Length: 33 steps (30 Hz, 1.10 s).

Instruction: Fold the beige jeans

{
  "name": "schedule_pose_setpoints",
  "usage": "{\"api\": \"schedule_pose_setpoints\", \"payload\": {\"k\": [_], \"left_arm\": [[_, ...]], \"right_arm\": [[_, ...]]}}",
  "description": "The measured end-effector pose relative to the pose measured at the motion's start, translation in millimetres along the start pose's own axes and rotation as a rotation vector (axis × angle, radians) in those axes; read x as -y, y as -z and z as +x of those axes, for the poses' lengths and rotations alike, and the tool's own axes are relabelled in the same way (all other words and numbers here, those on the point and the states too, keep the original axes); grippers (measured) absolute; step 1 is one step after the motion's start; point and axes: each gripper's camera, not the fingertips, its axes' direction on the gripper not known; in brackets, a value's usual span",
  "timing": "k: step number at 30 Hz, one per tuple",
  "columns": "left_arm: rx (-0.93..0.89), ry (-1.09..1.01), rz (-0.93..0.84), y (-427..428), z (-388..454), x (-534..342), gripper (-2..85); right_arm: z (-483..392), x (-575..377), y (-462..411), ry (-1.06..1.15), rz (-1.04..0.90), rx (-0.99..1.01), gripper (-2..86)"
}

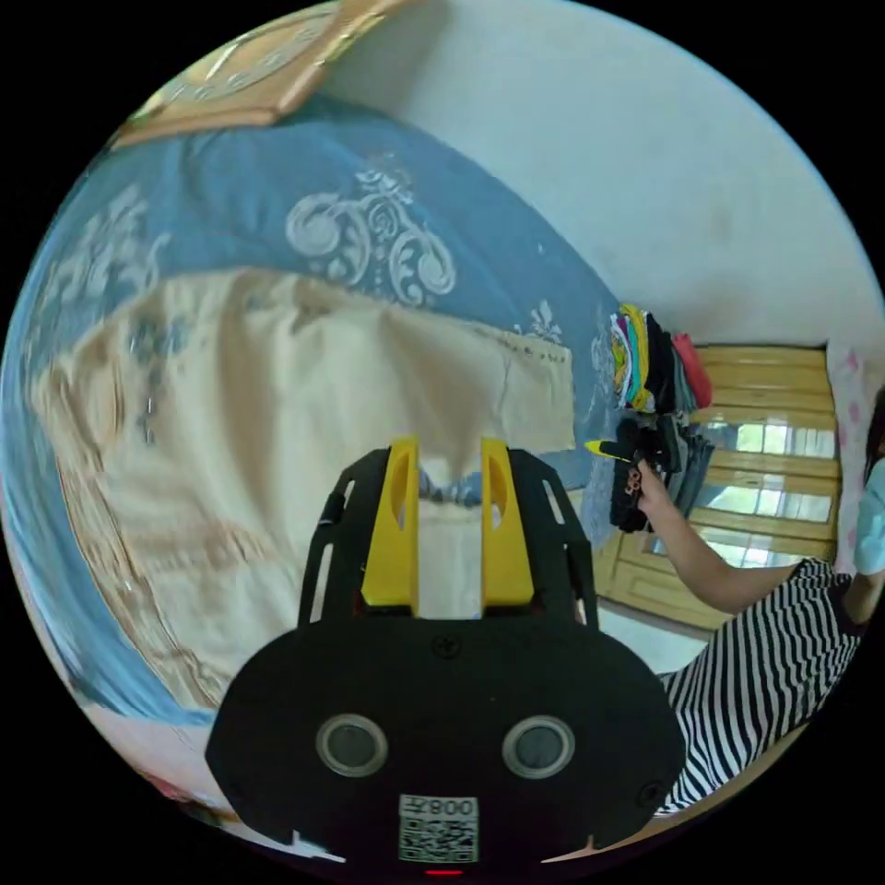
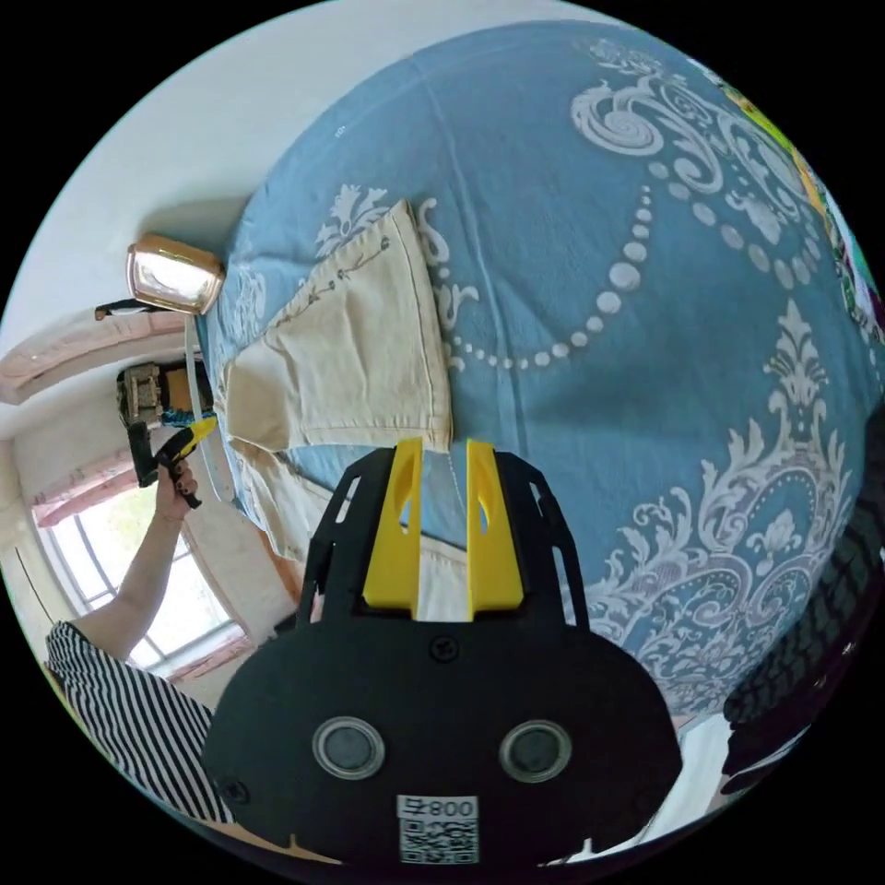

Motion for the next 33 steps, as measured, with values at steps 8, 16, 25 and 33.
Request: {"api": "schedule_pose_setpoints", "payload": {"k": [8, 16, 25, 33], "left_arm": [[0.086, -0.259, -0.117, -61, 118, 175, 9.6], [0.057, -0.592, -0.253, -158, 274, 294, 9.5], [0.150, -0.723, -0.293, -184, 348, 357, 3.0], [0.117, -0.690, -0.302, -157, 367, 388, 1.0]], "right_arm": [[12, 9, -8, -0.114, 0.042, 0.069, 6.7], [4, 16, 1, -0.106, 0.062, 0.035, 7.4], [-2, 23, 11, -0.109, 0.090, 0.008, 5.7], [-10, 27, 31, -0.051, 0.107, 0.070, 2.5]]}}
